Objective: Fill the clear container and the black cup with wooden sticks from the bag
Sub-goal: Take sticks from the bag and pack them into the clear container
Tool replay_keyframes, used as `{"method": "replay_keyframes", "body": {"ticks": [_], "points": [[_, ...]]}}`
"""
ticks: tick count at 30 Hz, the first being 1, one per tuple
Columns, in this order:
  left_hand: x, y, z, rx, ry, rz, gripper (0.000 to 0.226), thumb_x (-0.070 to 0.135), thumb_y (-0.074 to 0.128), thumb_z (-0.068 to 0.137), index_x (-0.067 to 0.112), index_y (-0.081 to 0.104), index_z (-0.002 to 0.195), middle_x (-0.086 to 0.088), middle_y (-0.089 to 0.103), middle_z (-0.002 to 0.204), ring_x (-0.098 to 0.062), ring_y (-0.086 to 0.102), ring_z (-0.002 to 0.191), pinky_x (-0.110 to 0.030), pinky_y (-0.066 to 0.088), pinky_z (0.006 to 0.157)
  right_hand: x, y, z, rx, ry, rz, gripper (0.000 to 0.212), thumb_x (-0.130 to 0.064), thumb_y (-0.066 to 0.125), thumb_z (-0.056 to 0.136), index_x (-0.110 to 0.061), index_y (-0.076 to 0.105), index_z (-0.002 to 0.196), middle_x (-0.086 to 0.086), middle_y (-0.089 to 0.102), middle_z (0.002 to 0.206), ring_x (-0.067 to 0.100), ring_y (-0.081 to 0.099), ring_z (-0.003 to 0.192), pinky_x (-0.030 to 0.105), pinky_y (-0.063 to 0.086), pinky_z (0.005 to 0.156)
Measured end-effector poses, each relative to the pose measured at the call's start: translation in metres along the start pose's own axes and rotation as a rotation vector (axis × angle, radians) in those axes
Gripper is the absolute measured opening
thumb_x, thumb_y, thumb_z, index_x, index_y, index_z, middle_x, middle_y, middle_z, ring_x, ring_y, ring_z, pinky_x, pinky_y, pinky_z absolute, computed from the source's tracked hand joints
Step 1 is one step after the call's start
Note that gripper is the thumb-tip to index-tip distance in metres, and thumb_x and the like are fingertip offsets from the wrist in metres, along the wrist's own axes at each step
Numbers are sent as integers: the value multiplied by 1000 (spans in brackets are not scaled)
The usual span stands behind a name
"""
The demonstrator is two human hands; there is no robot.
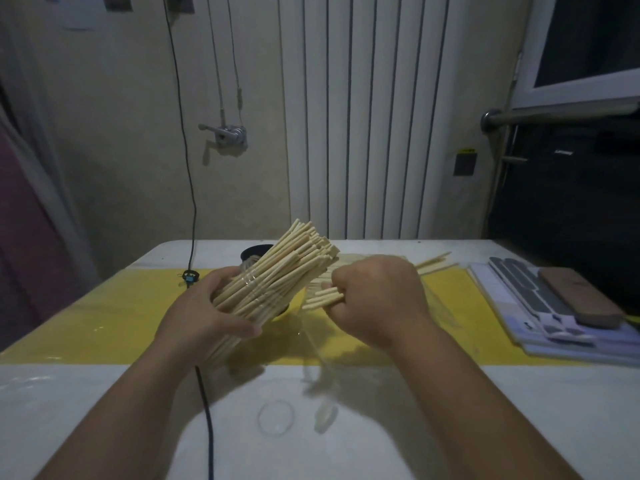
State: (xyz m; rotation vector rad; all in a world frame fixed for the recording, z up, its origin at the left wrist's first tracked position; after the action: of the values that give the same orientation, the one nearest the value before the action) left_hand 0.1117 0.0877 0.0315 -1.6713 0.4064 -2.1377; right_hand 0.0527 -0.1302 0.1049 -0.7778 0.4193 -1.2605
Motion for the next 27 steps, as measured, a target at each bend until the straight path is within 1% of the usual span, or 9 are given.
{"method": "replay_keyframes", "body": {"ticks": [4, 6, 8, 11, 14, 18, 20, 23, 27], "points": [[4, 2, -1, -22, 15, 1, 86, 27, 86, 29, 47, 60, 108, 14, 70, 101, -11, 68, 89, -38, 55, 80, 2, -18, -11, 479, -103, 193, 40, -28, 52, 97, -16, 51, 58, 6, 53, 58, 24, 39, 57, 32, 27, 59], [6, 3, -2, -37, 25, 2, 81, 26, 86, 29, 51, 58, 101, 15, 70, 100, -10, 68, 88, -37, 55, 79, 6, -27, -16, 608, -79, 193, 43, -30, 50, 101, -11, 56, 64, 9, 57, 71, 27, 47, 67, 35, 31, 65], [6, 3, -2, -41, 28, 9, 81, 26, 86, 28, 53, 57, 99, 16, 70, 98, -9, 68, 87, -37, 55, 80, 8, -35, -20, 676, -29, 181, 45, -34, 50, 102, -8, 56, 65, 10, 52, 72, 25, 43, 64, 32, 24, 63], [3, 4, -1, -44, 28, 22, 82, 27, 86, 27, 55, 58, 99, 24, 70, 92, -1, 67, 82, -36, 56, 80, 12, -39, -22, 722, -1, 226, 50, -40, 49, 102, -8, 60, 65, 9, 46, 68, 19, 34, 55, 25, 24, 55], [1, 4, 1, -48, 32, 51, 88, 36, 85, 22, 57, 58, 103, 22, 70, 96, -2, 67, 85, -38, 56, 81, 14, -39, -25, 765, -18, 288, 49, -41, 52, 99, -5, 68, 70, 9, 51, 71, 19, 43, 56, 25, 33, 51], [2, 7, 0, -64, 48, 92, 85, 40, 84, 23, 66, 56, 99, 31, 67, 97, 6, 66, 82, -40, 57, 82, 25, -34, -24, 803, 56, 638, 36, -34, 55, 98, -7, 76, 85, 12, 61, 82, 18, 57, 73, 27, 46, 63], [3, 8, -1, -69, 56, 108, 85, 37, 85, 26, 71, 54, 97, 34, 65, 97, 7, 65, 81, -40, 57, 81, 32, -32, -21, 812, 157, 848, 31, -38, 55, 96, -14, 73, 88, 11, 63, 83, 18, 62, 75, 27, 49, 64], [4, 8, -2, -66, 56, 129, 85, 37, 85, 26, 74, 52, 95, 35, 65, 97, 8, 64, 81, -40, 57, 82, 40, -19, -18, 736, 443, 1250, 38, -51, 53, 88, -17, 65, 75, 11, 65, 74, 17, 66, 58, 23, 52, 58], [4, 8, -2, -55, 49, 138, 85, 41, 83, 21, 75, 51, 92, 27, 68, 98, 1, 66, 87, -40, 57, 83, 46, -4, -19, 617, 654, 1425, 40, -46, 55, 85, -11, 61, 67, -3, 61, 55, 12, 53, 42, 27, 47, 43]]}}
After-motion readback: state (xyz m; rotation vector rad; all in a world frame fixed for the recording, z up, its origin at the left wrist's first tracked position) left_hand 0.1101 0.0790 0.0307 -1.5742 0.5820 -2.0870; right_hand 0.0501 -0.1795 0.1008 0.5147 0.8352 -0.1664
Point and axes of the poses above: each hand's wrist, its own z-axis towards the middle knuckle, its own y-axis out of the palm, x = y × z, the point moved 7 cm from there along z, towards the middle knuckle
